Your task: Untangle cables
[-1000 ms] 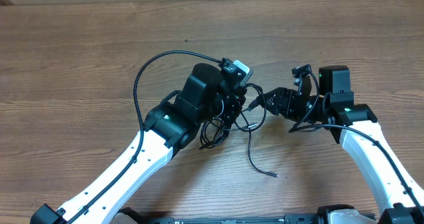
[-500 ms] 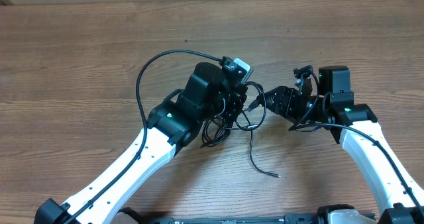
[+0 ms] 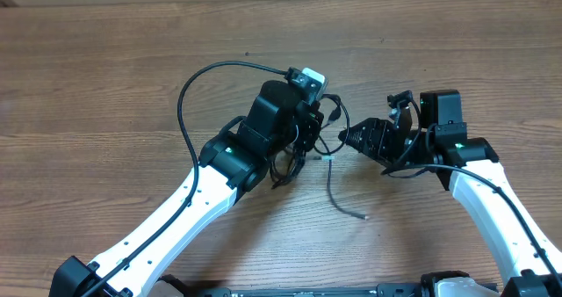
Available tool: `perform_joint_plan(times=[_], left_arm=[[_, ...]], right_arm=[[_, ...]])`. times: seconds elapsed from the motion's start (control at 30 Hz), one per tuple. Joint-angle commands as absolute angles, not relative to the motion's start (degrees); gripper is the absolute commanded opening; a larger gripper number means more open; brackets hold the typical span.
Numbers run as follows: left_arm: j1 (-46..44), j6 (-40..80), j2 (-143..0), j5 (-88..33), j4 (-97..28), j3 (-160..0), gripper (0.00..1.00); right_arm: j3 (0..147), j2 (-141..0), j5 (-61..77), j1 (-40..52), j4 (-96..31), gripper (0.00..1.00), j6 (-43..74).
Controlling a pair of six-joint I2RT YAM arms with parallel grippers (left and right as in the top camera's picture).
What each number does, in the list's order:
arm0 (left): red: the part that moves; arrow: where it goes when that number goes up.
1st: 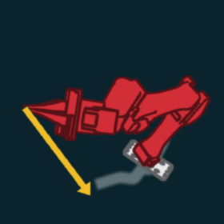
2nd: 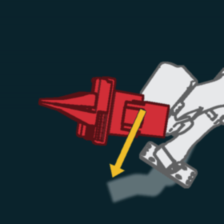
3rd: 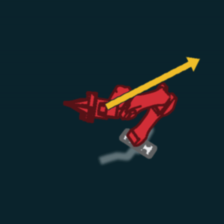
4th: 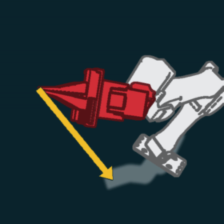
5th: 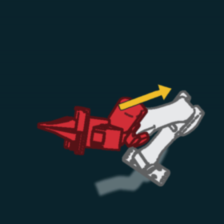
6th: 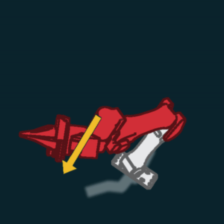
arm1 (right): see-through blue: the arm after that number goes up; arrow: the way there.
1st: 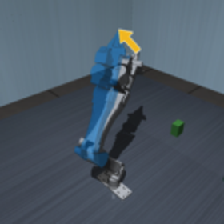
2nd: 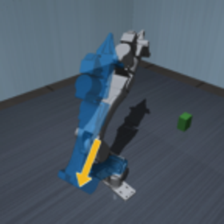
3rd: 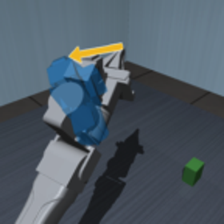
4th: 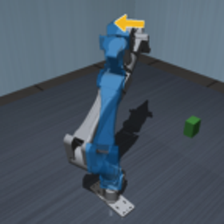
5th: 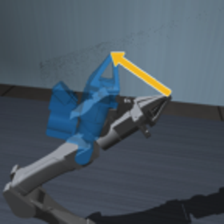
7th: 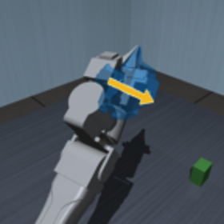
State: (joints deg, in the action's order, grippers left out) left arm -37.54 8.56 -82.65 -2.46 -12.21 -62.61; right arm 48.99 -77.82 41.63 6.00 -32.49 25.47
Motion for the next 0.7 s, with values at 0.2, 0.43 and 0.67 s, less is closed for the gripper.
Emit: perform_joint_plan(times=[0.2, 0.43, 0.67], left_arm=[[-38.0, 9.5, -82.9, -4.8, -8.9, -63.5, 0.04], [-38.0, 5.7, -82.9, -6.0, -13.0, -63.5, 0.04], [-38.0, -1.9, -82.9, -8.3, -18.2, -63.5, 0.04]], right_arm=[[50.3, -77.1, 42.1, 6.4, -32.2, 0.67, 25.3], [50.3, -77.1, 36.9, 6.2, -31.6, 0.67, 25.1], [50.3, -77.1, 37.5, 3.0, -26.4, 0.72, 21.9]])
